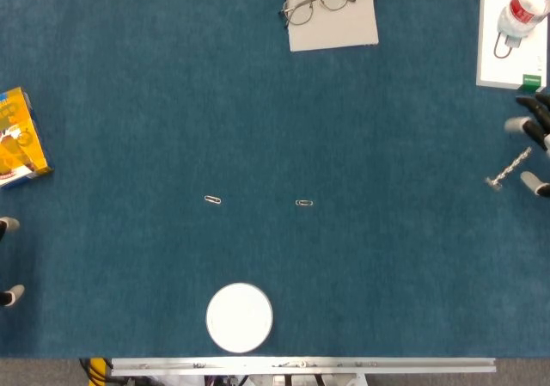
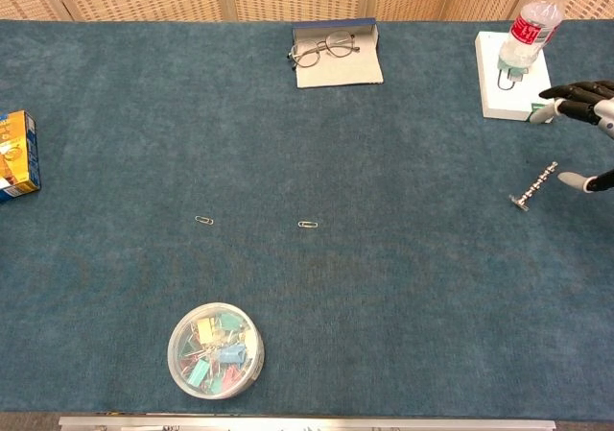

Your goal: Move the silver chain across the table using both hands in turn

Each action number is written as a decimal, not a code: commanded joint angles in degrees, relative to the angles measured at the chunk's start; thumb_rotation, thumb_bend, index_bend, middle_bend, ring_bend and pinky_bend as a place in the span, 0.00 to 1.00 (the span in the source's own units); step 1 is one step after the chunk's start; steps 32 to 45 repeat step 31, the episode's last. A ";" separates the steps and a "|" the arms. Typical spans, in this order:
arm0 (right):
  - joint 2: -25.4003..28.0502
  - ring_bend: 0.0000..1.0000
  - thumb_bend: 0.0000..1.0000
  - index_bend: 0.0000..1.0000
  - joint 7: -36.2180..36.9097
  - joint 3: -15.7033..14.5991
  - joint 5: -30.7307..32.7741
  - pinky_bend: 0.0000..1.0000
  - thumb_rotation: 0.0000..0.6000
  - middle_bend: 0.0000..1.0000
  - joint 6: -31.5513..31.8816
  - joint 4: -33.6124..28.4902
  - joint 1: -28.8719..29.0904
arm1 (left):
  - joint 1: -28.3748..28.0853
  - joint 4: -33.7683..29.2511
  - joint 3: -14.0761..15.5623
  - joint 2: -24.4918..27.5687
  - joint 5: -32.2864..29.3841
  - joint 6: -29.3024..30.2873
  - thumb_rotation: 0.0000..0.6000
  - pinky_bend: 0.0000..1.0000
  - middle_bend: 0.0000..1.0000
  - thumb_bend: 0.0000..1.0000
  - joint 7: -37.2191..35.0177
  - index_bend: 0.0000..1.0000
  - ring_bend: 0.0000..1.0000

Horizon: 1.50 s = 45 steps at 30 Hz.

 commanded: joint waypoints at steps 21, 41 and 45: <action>11.01 0.00 0.21 0.19 -9.22 1.72 3.32 0.04 1.00 0.10 13.16 -16.76 -9.83 | -1.39 2.07 -5.04 -0.12 5.90 5.38 1.00 0.01 0.00 0.10 -8.75 0.28 0.00; 12.28 0.00 0.21 0.22 -9.94 1.97 2.71 0.04 1.00 0.10 18.07 -19.79 -13.78 | -2.12 -1.43 -6.62 1.78 7.56 7.22 1.00 0.01 0.00 0.10 -9.00 0.28 0.00; 12.28 0.00 0.21 0.22 -9.94 1.97 2.71 0.04 1.00 0.10 18.07 -19.79 -13.78 | -2.12 -1.43 -6.62 1.78 7.56 7.22 1.00 0.01 0.00 0.10 -9.00 0.28 0.00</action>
